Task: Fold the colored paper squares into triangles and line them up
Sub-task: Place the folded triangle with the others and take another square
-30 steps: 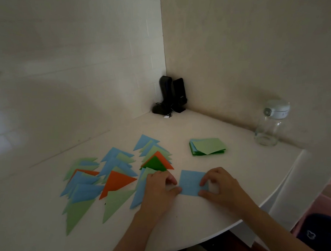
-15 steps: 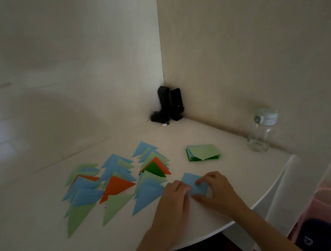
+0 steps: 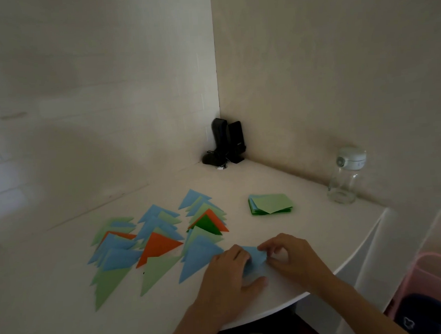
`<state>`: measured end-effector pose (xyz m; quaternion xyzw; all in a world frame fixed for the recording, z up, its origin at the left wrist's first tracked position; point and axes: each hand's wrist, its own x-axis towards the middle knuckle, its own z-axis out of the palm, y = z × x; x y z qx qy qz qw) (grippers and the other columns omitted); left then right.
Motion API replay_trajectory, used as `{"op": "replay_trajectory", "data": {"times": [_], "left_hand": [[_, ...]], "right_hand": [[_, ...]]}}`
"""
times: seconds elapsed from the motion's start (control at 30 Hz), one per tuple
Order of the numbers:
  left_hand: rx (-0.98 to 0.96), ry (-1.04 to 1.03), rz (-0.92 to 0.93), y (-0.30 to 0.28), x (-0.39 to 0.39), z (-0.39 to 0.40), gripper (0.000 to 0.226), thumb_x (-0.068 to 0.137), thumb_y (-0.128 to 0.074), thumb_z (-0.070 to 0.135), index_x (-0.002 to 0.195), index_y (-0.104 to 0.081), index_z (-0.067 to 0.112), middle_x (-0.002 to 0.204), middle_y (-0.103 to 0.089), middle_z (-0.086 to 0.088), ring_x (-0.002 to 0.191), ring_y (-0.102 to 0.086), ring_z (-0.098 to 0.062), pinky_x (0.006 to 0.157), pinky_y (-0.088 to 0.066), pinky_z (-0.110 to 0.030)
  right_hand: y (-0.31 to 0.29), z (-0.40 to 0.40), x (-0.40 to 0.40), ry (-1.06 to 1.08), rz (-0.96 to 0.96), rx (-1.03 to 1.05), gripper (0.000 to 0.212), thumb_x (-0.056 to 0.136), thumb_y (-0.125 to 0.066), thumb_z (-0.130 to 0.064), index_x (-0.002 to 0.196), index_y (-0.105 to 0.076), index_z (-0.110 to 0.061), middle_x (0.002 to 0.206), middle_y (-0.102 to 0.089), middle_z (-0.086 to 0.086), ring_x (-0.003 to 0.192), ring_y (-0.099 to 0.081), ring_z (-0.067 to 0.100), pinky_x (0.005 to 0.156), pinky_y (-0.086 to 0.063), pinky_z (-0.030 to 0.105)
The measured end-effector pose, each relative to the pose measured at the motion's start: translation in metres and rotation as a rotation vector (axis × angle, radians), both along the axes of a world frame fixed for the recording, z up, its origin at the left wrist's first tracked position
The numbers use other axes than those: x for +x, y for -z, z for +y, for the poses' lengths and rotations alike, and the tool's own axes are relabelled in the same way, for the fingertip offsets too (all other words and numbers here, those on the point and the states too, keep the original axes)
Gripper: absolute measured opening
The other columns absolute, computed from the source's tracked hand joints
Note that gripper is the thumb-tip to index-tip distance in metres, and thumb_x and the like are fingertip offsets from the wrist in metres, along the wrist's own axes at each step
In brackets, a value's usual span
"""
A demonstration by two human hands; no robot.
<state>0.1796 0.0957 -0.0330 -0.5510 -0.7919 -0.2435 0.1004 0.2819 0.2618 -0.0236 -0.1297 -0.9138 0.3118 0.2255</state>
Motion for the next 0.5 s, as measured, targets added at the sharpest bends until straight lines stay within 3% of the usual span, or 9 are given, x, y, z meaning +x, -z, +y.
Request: {"op": "replay_trajectory", "data": {"times": [0.07, 0.13, 0.23, 0.37, 0.43, 0.5], "left_hand": [[0.054, 0.022, -0.033, -0.001, -0.002, -0.001, 0.025, 0.085, -0.052, 0.047, 0.092, -0.055, 0.024, 0.092, -0.053, 0.01, 0.08, -0.051, -0.01, 0.074, -0.039, -0.027], [0.092, 0.033, -0.051, 0.002, -0.006, -0.002, 0.015, 0.085, -0.052, 0.035, 0.084, -0.058, 0.021, 0.084, -0.057, 0.009, 0.075, -0.053, -0.011, 0.069, -0.042, -0.03], [0.13, 0.007, -0.051, 0.009, -0.014, -0.008, 0.017, 0.084, -0.053, 0.035, 0.077, -0.06, 0.022, 0.081, -0.061, 0.011, 0.077, -0.057, -0.01, 0.071, -0.039, -0.027], [0.172, -0.09, -0.052, 0.013, -0.023, -0.016, 0.016, 0.077, -0.06, 0.04, 0.069, -0.058, 0.026, 0.082, -0.06, 0.017, 0.086, -0.048, -0.006, 0.074, -0.033, -0.022], [0.198, -0.159, -0.08, 0.013, -0.024, -0.018, 0.015, 0.075, -0.067, 0.037, 0.068, -0.06, 0.026, 0.08, -0.058, 0.015, 0.085, -0.046, -0.008, 0.074, -0.035, -0.025], [0.231, -0.233, -0.104, 0.013, -0.022, -0.019, 0.013, 0.074, -0.071, 0.034, 0.069, -0.063, 0.025, 0.078, -0.055, 0.012, 0.083, -0.045, -0.011, 0.073, -0.034, -0.024]], "right_hand": [[-0.003, -0.001, -0.001, -0.02, 0.025, 0.055, 0.026, 0.067, -0.053, -0.045, 0.084, -0.071, -0.036, 0.073, -0.052, -0.023, 0.075, -0.053, -0.006, 0.069, -0.039, 0.009], [-0.002, 0.001, -0.004, -0.018, 0.005, 0.09, 0.035, 0.068, -0.052, -0.052, 0.085, -0.075, -0.032, 0.074, -0.046, -0.022, 0.068, -0.051, -0.006, 0.065, -0.036, 0.008], [0.01, 0.005, -0.008, 0.008, -0.028, 0.113, 0.046, 0.068, -0.05, -0.062, 0.084, -0.077, -0.028, 0.073, -0.041, -0.021, 0.063, -0.044, -0.009, 0.062, -0.038, 0.018], [0.015, 0.001, -0.006, 0.064, -0.032, 0.037, 0.04, 0.067, -0.06, -0.061, 0.076, -0.076, -0.026, 0.073, -0.048, -0.014, 0.078, -0.053, -0.003, 0.063, -0.035, 0.006], [0.013, -0.001, -0.009, 0.084, -0.059, 0.033, 0.03, 0.069, -0.068, -0.056, 0.072, -0.073, -0.027, 0.075, -0.05, -0.012, 0.078, -0.053, 0.0, 0.064, -0.036, 0.008], [0.013, -0.003, -0.011, 0.111, -0.064, 0.019, 0.033, 0.066, -0.061, -0.065, 0.065, -0.067, -0.033, 0.076, -0.051, -0.011, 0.072, -0.054, 0.002, 0.065, -0.039, 0.014]]}}
